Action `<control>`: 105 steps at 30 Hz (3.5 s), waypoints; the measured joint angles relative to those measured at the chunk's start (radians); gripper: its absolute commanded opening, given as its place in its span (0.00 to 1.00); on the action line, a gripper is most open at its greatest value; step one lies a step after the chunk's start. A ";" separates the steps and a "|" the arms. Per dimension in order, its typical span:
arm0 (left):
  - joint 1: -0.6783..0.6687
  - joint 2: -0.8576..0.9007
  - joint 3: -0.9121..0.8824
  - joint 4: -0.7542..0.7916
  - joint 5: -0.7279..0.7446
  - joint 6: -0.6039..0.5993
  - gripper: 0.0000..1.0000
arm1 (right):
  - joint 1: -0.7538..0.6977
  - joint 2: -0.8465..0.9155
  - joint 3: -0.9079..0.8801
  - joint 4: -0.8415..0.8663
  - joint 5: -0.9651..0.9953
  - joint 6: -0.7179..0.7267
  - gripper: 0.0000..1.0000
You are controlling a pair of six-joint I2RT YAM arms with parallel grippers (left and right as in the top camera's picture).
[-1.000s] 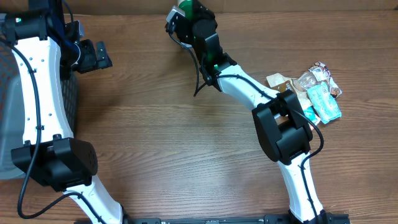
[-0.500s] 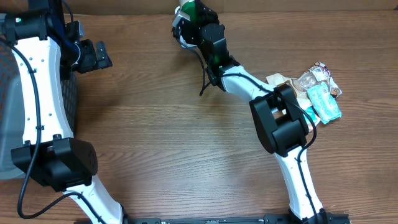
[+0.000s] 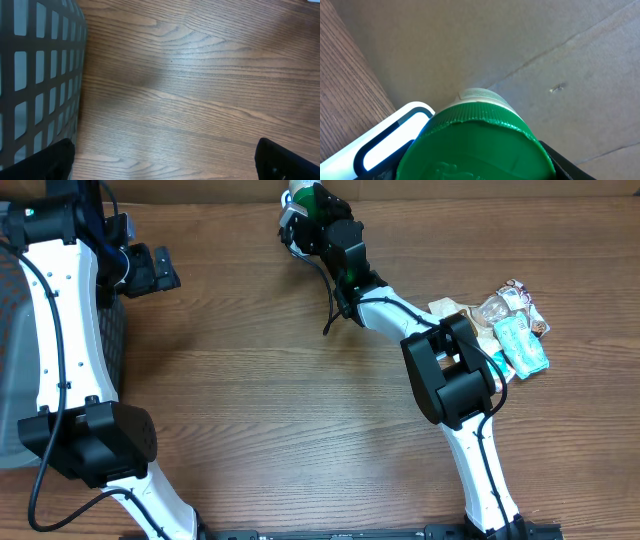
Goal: Scan the item barcode
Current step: 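Hold the green-lidded jar up in front of the scanner, then carry the jar right and lower it beside the scanned pile, then open the right gripper, release the jar and withdraw downward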
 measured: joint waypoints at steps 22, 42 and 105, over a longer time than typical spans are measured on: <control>0.000 0.000 0.000 0.000 0.000 0.000 0.99 | 0.063 -0.387 0.001 -0.701 0.043 0.343 0.49; 0.000 0.000 0.000 0.000 0.000 0.000 1.00 | -0.010 -0.635 -0.227 -1.699 -0.267 0.857 0.52; 0.000 0.000 0.000 0.000 0.000 0.000 0.99 | -0.500 -0.824 -0.292 -1.683 -0.130 1.027 1.00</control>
